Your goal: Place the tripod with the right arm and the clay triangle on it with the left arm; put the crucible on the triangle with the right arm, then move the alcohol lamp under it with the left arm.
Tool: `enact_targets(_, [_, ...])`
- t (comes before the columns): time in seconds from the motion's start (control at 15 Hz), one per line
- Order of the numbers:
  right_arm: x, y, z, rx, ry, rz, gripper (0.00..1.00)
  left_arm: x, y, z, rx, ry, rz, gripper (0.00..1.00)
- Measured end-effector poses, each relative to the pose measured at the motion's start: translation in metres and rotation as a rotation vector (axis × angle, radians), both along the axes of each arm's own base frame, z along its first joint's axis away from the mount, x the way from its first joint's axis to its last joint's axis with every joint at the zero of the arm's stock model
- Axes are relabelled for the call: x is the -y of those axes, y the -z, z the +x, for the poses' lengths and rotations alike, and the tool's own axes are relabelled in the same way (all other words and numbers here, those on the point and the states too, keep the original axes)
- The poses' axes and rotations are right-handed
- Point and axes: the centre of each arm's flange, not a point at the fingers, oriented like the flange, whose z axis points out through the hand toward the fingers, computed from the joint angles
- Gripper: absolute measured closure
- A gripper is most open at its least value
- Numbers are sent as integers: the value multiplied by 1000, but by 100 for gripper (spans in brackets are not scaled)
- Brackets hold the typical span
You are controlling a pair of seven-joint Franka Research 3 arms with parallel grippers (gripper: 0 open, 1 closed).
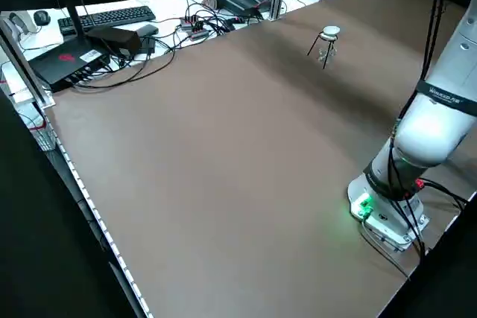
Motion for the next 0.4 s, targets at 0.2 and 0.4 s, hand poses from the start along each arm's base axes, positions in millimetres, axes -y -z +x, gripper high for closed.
enact_targets(0.2, [0,0,0,-1,-2,0,0,-1,-7,-3,12,-4,2,0])
enact_targets(0.4, [-2,1,0,0,-4,0,0,-2,-7,-3,12,-6,3,0])
